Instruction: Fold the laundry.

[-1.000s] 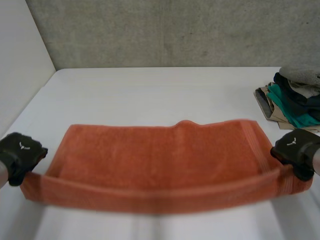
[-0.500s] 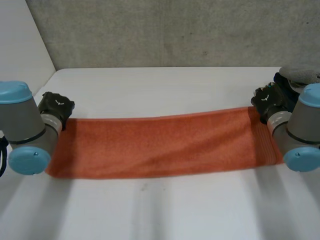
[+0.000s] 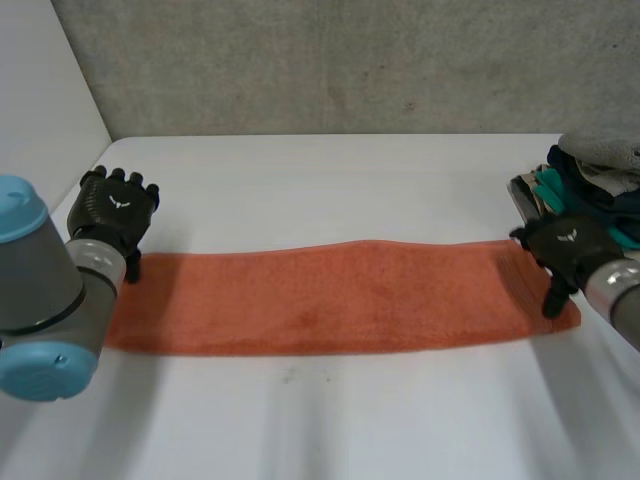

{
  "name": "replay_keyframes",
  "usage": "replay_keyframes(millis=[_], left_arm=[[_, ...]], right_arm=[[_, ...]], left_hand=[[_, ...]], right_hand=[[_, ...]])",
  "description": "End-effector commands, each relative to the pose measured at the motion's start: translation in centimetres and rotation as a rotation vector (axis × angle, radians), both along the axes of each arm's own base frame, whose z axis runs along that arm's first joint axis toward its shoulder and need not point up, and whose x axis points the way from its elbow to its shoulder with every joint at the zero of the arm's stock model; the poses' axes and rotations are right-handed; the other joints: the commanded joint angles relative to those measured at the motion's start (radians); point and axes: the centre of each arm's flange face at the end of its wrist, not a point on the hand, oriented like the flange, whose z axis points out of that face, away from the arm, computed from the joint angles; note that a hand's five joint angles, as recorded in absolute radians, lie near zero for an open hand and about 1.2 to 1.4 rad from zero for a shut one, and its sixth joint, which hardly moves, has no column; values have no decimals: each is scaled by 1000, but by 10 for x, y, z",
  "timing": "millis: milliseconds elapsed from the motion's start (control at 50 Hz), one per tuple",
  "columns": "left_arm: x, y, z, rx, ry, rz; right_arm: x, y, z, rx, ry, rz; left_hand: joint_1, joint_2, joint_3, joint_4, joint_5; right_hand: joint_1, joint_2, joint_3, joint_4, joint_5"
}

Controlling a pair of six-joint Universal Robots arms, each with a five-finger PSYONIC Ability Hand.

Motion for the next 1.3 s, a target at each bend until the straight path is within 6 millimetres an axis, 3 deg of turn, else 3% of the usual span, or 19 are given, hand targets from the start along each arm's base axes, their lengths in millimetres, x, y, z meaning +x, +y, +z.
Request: replay_keyframes(millis=[20, 100, 160, 180, 200, 360, 480, 580, 640, 660, 720, 780, 840, 920, 1000, 1100, 1180, 1240, 1300], left_arm=[[-2, 11, -3, 34, 154, -40], [-3, 11, -5, 48, 200, -44], [-3, 11, -7, 54, 200, -44], [-3, 11, -7, 55, 200, -45], [-2, 11, -7, 54, 200, -44], [-2, 13, -5, 50, 201, -44], [-1, 14, -1, 38, 205, -44], [-1, 16, 1, 35, 207, -44], [0, 16, 4, 25, 211, -42], [0, 16, 6, 22, 214, -42], [1, 17, 11, 8, 219, -43], [1, 18, 15, -5, 224, -43], [1, 19, 18, -13, 227, -44], [1, 19, 18, -11, 227, -44], [1, 20, 17, -9, 227, -47], [0, 23, 13, 5, 223, -50], [-1, 23, 13, 6, 223, -52], [-1, 24, 12, 8, 221, -56], [-3, 25, 14, 1, 223, -64]], right_arm=[[-17, 10, -16, 102, -33, 4], [-22, 5, -19, 89, -32, -9], [-24, 1, -28, 88, -32, -11], [-24, 0, -30, 85, -32, -11], [-27, -6, -30, 64, -19, -25], [-72, -23, -22, -9, 51, -225], [-134, -27, -5, -45, 266, -345], [-139, -28, 11, -93, 354, -355], [-99, -22, 36, -198, 335, -264], [-70, -18, 45, -248, 301, -195], [-36, -11, 55, -311, 239, -117], [32, 15, 73, -440, 125, 67], [83, 43, 80, -528, 50, 241], [168, 110, 58, -578, -60, 628], [212, 155, 26, -531, -112, 866], [234, 179, -28, -410, -96, 975], [235, 181, -43, -367, -86, 969], [229, 175, -42, -347, -81, 902], [223, 170, -33, -324, -108, 811]], left_hand=[[29, 42, 13, 23, 0], [32, 45, 16, 26, 3], [32, 45, 16, 26, 3], [29, 42, 13, 23, 0], [32, 45, 16, 26, 3], [32, 45, 16, 26, 3], [29, 42, 13, 23, 0], [32, 45, 16, 26, 3], [32, 45, 16, 26, 3], [32, 45, 16, 26, 3], [32, 45, 16, 26, 3], [32, 45, 16, 26, 3], [32, 45, 16, 26, 3], [32, 45, 16, 26, 3], [32, 45, 16, 26, 3], [29, 42, 13, 23, 0], [29, 42, 13, 23, 0], [29, 42, 13, 23, 0], [32, 45, 16, 26, 3]], right_hand=[[116, 123, 110, 112, 101], [143, 149, 137, 138, 128], [368, 374, 362, 363, 353], [537, 544, 531, 533, 522], [1154, 1161, 1148, 1150, 1139], [1161, 1167, 1154, 1156, 1146], [1161, 1167, 1154, 1156, 1146], [1161, 1167, 1154, 1156, 1146], [1161, 1167, 1154, 1156, 1146], [1161, 1167, 1154, 1156, 1146], [1161, 1167, 1154, 1156, 1146], [1161, 1167, 1154, 1156, 1146], [1161, 1167, 1154, 1156, 1146], [1161, 1167, 1154, 1156, 1146], [1161, 1167, 1154, 1156, 1146], [1161, 1167, 1154, 1156, 1146], [1115, 1121, 1109, 1110, 1100], [290, 296, 284, 285, 275], [50, 56, 44, 45, 35]])
